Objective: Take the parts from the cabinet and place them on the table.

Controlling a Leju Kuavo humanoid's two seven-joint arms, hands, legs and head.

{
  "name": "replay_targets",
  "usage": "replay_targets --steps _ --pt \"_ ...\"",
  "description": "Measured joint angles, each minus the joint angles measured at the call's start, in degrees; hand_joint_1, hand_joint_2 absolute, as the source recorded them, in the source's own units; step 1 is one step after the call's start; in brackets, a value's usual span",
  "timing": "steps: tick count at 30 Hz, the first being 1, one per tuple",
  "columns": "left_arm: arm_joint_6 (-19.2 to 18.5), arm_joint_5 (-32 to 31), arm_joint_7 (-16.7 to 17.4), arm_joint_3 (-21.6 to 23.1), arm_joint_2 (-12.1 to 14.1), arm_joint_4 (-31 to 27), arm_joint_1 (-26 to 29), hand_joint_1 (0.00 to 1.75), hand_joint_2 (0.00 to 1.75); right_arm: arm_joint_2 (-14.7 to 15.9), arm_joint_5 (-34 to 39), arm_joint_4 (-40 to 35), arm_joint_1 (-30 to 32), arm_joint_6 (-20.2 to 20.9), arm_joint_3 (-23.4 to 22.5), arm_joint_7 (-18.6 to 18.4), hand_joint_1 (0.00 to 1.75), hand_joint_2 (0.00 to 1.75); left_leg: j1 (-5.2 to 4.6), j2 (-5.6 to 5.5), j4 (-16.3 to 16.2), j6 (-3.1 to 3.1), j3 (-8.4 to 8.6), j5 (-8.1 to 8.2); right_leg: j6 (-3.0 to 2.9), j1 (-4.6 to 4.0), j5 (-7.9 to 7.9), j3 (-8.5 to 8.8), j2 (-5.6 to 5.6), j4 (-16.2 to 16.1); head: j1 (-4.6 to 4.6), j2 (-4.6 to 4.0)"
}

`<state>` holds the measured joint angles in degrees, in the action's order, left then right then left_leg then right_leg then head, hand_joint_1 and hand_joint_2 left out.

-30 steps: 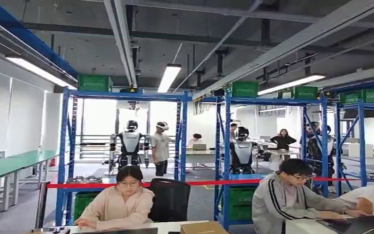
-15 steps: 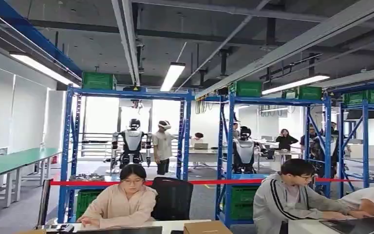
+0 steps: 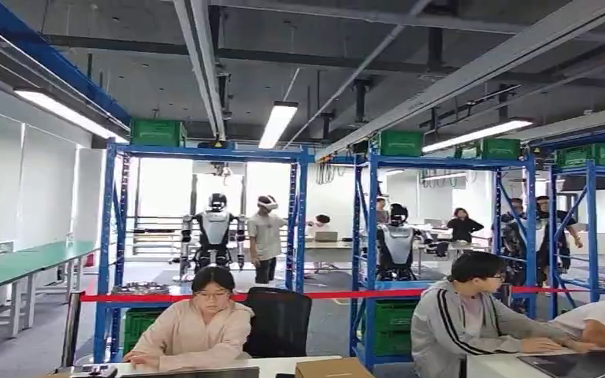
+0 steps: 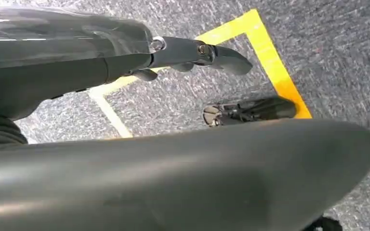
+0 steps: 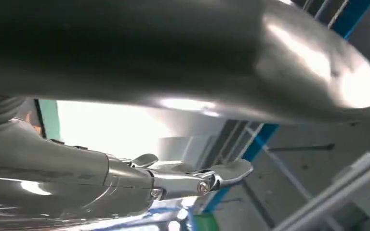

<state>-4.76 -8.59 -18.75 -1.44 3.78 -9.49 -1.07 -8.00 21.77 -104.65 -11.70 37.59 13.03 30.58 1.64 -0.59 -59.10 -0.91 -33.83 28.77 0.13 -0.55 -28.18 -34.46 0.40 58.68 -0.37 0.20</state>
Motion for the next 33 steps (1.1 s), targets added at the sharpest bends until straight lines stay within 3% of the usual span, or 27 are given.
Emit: replay_targets --steps 1,2,4,6,7,8,10,11,12,15,16,17,18,20,21,22,23,24,26,27,28,31,32,33 --pt "0.09 0.0 -0.09 -0.06 0.07 0.0 -0.03 0.0 0.0 -0.04 -0.52 -0.98 0.7 0.09 0.24 0.58 0.0 0.0 0.08 0.07 -0.16 -0.31 0.09 0.55 -0.71 0.61 0.76 0.34 -0.22 -0.78 0.0 0.0" --pt "0.22 -0.02 -0.22 -0.09 0.07 0.0 -0.02 0.0 0.0 -0.04 -0.61 -1.55 1.13 0.26 0.42 0.87 0.0 0.0 -0.07 0.14 -1.19 -0.27 -0.21 1.94 -0.96 0.51 0.89 0.4 -0.33 -0.97 0.0 0.0" --pt "0.42 -0.07 -0.28 -0.22 0.24 0.0 -0.02 0.0 0.0 -0.04 -0.72 -2.07 2.05 0.35 0.79 1.22 0.0 0.0 -0.09 0.14 -8.39 -0.25 -2.85 6.97 -1.21 0.42 1.01 0.28 -0.42 -0.96 0.0 -0.02" --pt "0.46 -0.07 -0.5 -0.52 0.46 0.0 0.1 0.0 0.0 -0.04 -0.89 -2.34 3.08 0.57 1.01 1.31 0.0 0.0 -0.14 0.14 -15.79 -0.39 -5.47 10.03 -1.41 0.25 1.16 0.03 -0.51 -0.93 0.0 -0.02" --pt "0.57 -0.07 -0.57 -0.61 0.59 0.0 0.2 0.0 0.0 -0.04 -0.98 -2.4 3.49 0.7 1.18 1.33 0.0 0.0 -0.14 0.14 -16.03 -0.44 -5.1 9.57 -1.42 0.23 1.23 -0.06 -0.5 -0.92 0.02 -0.02" --pt "0.59 -0.09 -0.55 -0.63 0.66 0.0 0.23 0.0 0.0 -0.04 -1.05 -2.47 3.78 0.83 1.29 1.35 0.0 0.0 -0.13 0.15 -14.21 -0.47 -3.88 8.4 -1.4 0.23 1.31 -0.12 -0.49 -0.89 0.02 -0.02" --pt "0.9 -0.09 -0.55 -0.76 0.83 0.0 0.16 0.0 0.0 -0.04 -1.29 -2.58 4.28 1.11 1.88 1.48 0.0 0.0 -0.07 0.17 -4.64 -0.39 1.74 3.86 -1.16 0.28 1.46 -0.19 -0.42 -0.63 0.02 -0.02" --pt "1.01 -0.09 -0.55 -0.83 0.85 0.0 0.13 0.0 0.0 -0.04 -1.42 -2.69 4.41 1.29 2.25 1.64 0.0 0.0 -0.05 0.16 -0.5 -0.28 4.12 2.64 -1.04 0.25 1.45 -0.35 -0.4 -0.3 0.0 -0.02" --pt "1.07 -0.09 -0.55 -0.85 0.9 0.0 0.03 0.0 0.0 -0.04 -1.55 -2.88 4.57 1.42 2.45 1.86 0.0 0.0 -0.23 0.13 0.78 -0.11 4.3 2.85 -0.69 -0.21 1.41 -0.84 -0.32 0.44 0.02 -0.02" --pt "1.25 -0.07 -0.2 -0.94 0.94 0.0 0.32 0.0 0.0 -0.02 -2.23 -3.08 5.6 1.88 3.17 2.55 0.0 0.0 -0.7 0.09 0.1 0.81 3.65 2.27 0.49 0.15 2.28 -1.17 -0.27 0.25 0.02 0.0" --pt "1.25 -0.09 -0.04 -0.94 0.92 0.02 0.48 0.0 0.0 0.02 -2.34 -3.08 6.07 1.95 3.3 2.86 0.0 0.0 -0.39 0.3 0.38 1.37 3.48 1.7 0.83 0.18 2.11 -1.47 -0.14 0.38 0.0 0.0" --pt "1.27 -0.09 0.02 -0.94 0.94 0.02 0.43 0.0 0.0 0.07 -2.42 -3.1 6.46 2.03 3.47 3.23 0.0 0.0 -0.32 0.5 0.4 1.86 3.07 1.34 1.23 0.29 0.5 -1.58 -0.21 1.07 0.0 0.0" --pt "1.33 -0.09 0.07 -0.94 1.01 0.02 0.42 0.0 0.0 0.15 -2.62 -3.08 6.82 2.08 3.61 3.69 0.0 0.0 -0.33 0.58 0.39 2.31 2.71 1.01 1.59 0.4 -2.26 -2.18 -0.24 3.34 0.0 -0.02" --pt "1.44 -0.17 0.48 -0.94 1.03 0.02 0.46 0.0 0.0 0.44 -3.19 -2.99 7.87 2.51 3.87 4.78 0.0 0.0 -0.56 0.73 0.33 2.58 1.78 0.31 2.11 0.7 -8.26 -4.59 -0.26 12.23 0.0 0.0" --pt "1.53 -0.2 0.55 -0.94 1.05 0.02 0.52 0.0 0.0 0.66 -3.49 -2.88 8.57 2.62 4.0 5.26 0.0 0.0 -0.66 0.81 0.3 2.61 1.27 -0.06 2.23 0.78 -9.86 -5.41 -0.26 16.11 0.0 0.0" --pt "1.62 -0.28 0.66 -0.96 1.07 0.02 0.56 0.0 0.0 0.85 -3.71 -2.73 9.2 2.75 4.07 5.66 0.0 0.0 -0.74 0.85 0.28 2.61 0.76 -0.4 2.29 0.83 -9.98 -5.13 -0.27 17.47 0.0 -0.02" --pt "1.64 -0.35 0.72 -0.96 1.11 0.02 0.58 0.0 0.0 1.07 -3.93 -2.55 9.68 2.88 4.15 6.05 0.0 0.0 -0.82 0.85 0.26 2.57 0.34 -0.77 2.23 0.83 -8.92 -3.56 -0.27 16.11 0.0 -0.02" --pt "1.7 -0.35 0.74 -0.98 1.14 0.02 0.58 0.0 0.0 1.2 -4.11 -2.42 10.1 2.99 4.15 6.32 0.0 0.0 -0.94 0.85 0.26 2.51 -0.06 -1.09 2.04 0.82 -7.14 -0.9 -0.27 12.44 0.0 0.0" --pt "1.9 -0.35 0.81 -0.98 1.14 0.02 0.61 0.0 0.0 1.49 -4.48 -1.98 10.89 3.1 4.26 6.97 0.0 0.0 -1.1 0.78 0.26 2.34 -0.51 -1.72 1.02 0.55 -3.9 6.42 -0.18 1.31 0.0 0.0" --pt "1.97 -0.35 0.83 -0.98 1.14 0.0 0.67 0.0 0.0 1.53 -4.59 -1.77 11.14 3.13 4.37 7.25 0.0 0.0 -1.33 0.76 0.25 2.02 -0.76 -2.0 0.3 0.17 -4.56 8.61 -0.21 -2.69 0.02 -0.02" --pt "2.05 -0.35 0.87 -1.0 1.14 0.02 0.66 0.0 0.0 1.62 -4.65 -1.53 11.4 3.25 4.48 7.45 0.0 0.0 -1.03 0.81 0.38 1.57 -0.89 -2.51 0.37 0.06 -4.24 8.7 -0.15 -3.11 0.0 -0.02" --pt "2.29 -0.35 0.98 -1.09 1.29 0.02 0.78 0.0 0.0 2.06 -5.43 -0.46 12.63 3.24 4.5 7.95 0.0 0.0 -0.61 0.8 0.74 0.53 -1.19 -3.72 -0.39 -0.46 -3.07 7.98 -0.2 -3.35 0.02 0.0" --pt "2.36 -0.33 0.98 -1.11 1.36 0.02 0.91 0.0 0.0 2.12 -6.01 0.03 12.97 3.21 4.55 8.24 0.0 0.0 -0.55 0.72 0.17 0.39 -1.45 -2.16 -0.88 0.07 -2.06 7.62 -0.86 -4.06 0.04 0.0" --pt "2.4 -0.2 1.03 -1.16 1.36 0.02 1.13 0.0 0.0 2.21 -6.6 0.68 13.29 3.19 4.68 8.45 0.0 0.0 -0.57 0.73 -1.26 0.23 -1.81 0.65 -1.39 0.09 -1.57 7.01 -0.72 -4.07 0.02 -0.02"
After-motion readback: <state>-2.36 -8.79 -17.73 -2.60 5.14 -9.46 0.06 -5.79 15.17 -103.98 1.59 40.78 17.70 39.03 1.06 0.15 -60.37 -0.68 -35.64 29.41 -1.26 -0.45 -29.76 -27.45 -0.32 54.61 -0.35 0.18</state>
